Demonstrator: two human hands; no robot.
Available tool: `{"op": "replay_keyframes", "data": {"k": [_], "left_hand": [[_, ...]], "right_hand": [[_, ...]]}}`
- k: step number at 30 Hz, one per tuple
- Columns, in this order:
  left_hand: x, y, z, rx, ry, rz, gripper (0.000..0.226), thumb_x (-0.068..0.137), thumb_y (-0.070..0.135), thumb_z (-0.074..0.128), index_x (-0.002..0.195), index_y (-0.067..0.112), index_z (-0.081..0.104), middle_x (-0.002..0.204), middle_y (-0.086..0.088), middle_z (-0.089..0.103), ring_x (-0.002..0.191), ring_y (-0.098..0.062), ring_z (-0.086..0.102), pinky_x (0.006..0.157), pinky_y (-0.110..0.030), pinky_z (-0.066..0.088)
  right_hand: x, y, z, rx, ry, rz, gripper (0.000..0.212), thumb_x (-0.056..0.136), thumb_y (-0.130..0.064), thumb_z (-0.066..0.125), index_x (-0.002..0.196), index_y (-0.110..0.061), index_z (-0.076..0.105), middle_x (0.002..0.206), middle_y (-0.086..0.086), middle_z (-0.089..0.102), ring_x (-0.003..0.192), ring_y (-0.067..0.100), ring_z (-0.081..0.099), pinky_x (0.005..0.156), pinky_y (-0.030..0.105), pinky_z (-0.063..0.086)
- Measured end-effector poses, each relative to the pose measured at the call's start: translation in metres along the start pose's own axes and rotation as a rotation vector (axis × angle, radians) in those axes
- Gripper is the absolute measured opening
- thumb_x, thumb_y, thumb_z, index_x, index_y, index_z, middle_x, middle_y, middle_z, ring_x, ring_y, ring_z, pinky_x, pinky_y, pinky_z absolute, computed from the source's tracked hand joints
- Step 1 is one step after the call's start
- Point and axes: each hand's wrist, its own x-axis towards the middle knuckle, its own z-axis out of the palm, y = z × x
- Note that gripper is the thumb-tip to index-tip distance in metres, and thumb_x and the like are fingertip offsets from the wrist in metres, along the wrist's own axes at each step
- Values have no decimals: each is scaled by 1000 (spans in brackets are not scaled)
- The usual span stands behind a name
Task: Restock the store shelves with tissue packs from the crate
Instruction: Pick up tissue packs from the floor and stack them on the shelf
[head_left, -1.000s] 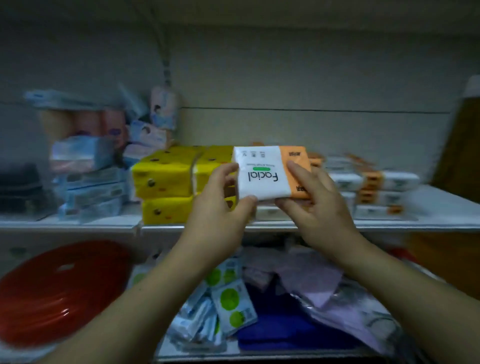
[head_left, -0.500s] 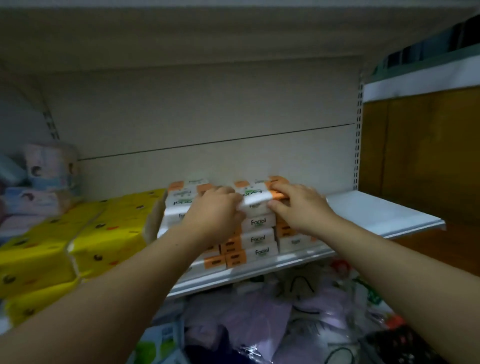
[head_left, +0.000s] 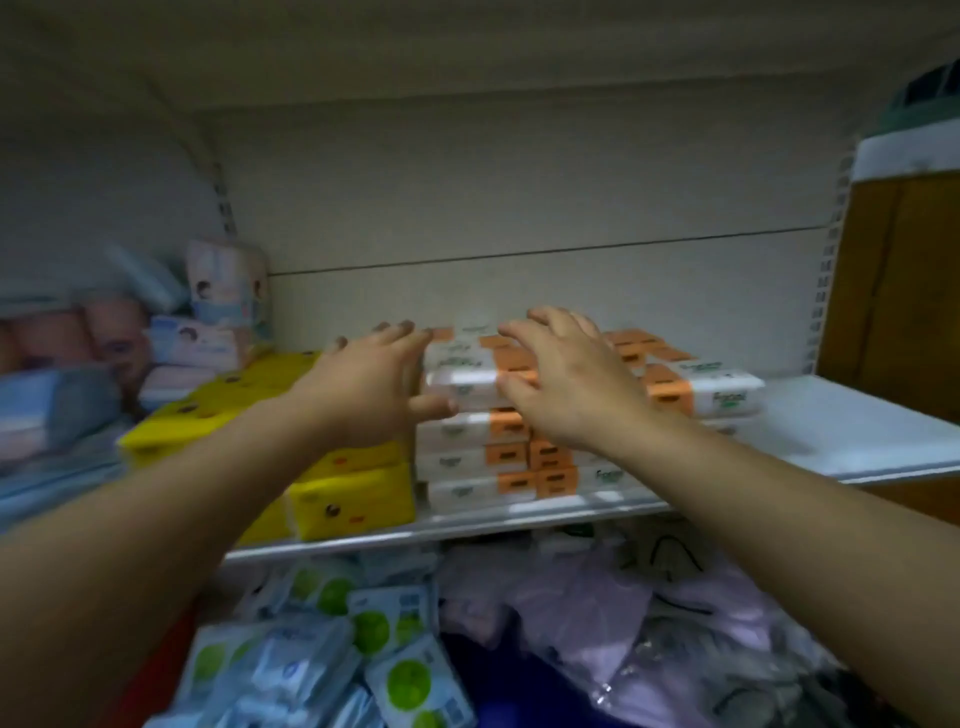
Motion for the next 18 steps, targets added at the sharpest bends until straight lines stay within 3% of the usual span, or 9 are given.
{"op": "replay_keyframes", "data": {"k": [7, 11, 18], "left_hand": [[-165, -134, 6, -179, 25, -240, 86, 72, 55, 65, 143, 18, 36, 153, -6, 28, 140, -20, 29, 113, -29, 22], [-277, -194, 35, -310, -47, -526, 71, 83, 33, 68, 143, 15, 36, 153, -5, 30, 140, -14, 28, 110, -20, 19], [-447, -251, 83, -450, -171, -921, 73, 85, 37, 65, 146, 20, 29, 154, -2, 26, 141, -17, 26, 111, -31, 26]], "right_hand": [[-37, -149, 85, 202, -4, -335, 50, 77, -43, 50, 115, -14, 64, 112, 13, 60, 108, 35, 54, 95, 43, 46], [-77, -249, 149, 242, -254, -471, 49, 86, -40, 57, 130, -20, 52, 126, 6, 51, 122, 27, 42, 105, 38, 34], [-163, -380, 252, 281, -565, -548, 51, 89, -39, 54, 136, -24, 44, 133, 5, 46, 125, 27, 39, 105, 37, 34]]}}
